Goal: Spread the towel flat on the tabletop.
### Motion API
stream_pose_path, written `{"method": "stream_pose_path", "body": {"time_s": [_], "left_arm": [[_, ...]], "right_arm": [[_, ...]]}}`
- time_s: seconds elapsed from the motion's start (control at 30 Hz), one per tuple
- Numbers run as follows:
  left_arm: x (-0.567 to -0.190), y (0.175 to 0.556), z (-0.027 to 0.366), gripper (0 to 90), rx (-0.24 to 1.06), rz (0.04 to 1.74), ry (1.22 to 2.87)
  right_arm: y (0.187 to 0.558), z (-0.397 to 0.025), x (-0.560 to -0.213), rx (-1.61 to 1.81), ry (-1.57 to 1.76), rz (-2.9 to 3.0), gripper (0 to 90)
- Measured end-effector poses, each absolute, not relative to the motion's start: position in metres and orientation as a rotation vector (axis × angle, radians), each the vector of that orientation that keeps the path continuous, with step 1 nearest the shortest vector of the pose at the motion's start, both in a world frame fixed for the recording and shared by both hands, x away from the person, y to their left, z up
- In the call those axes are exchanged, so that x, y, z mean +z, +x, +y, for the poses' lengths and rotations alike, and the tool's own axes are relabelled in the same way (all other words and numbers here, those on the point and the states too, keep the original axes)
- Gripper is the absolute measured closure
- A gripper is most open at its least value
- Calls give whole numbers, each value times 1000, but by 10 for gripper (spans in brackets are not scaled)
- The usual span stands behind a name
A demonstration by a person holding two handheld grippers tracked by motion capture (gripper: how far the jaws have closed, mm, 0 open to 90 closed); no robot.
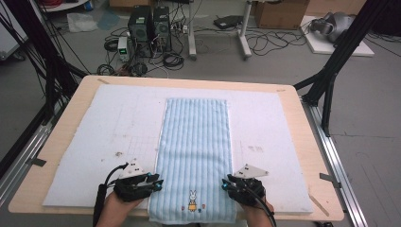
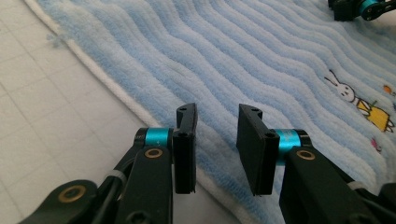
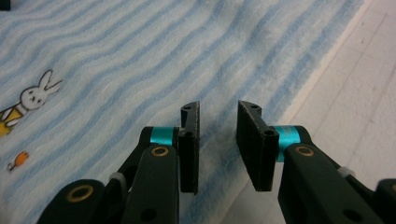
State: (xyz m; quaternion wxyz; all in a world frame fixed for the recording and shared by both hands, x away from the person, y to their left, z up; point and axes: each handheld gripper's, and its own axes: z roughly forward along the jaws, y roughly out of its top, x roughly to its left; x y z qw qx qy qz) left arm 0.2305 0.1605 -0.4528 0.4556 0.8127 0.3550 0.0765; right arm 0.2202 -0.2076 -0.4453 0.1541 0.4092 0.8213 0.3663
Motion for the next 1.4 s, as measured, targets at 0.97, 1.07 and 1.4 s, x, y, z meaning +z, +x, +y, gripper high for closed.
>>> {"method": "stream_pose_path", "body": {"time_s": [0.97,1.07,1.4], "left_arm": [[-451,338,155,644,233,956,1868],[-451,339,152,624,260,976,1907],[-451,348,139,615,406,1014,1995]], "right_arm": [[318,-169,-444,962,1008,2381,777],[317,-178,-440,1025,1044,2361,732],[337,-201,-446,953,1224,2219,666]]}}
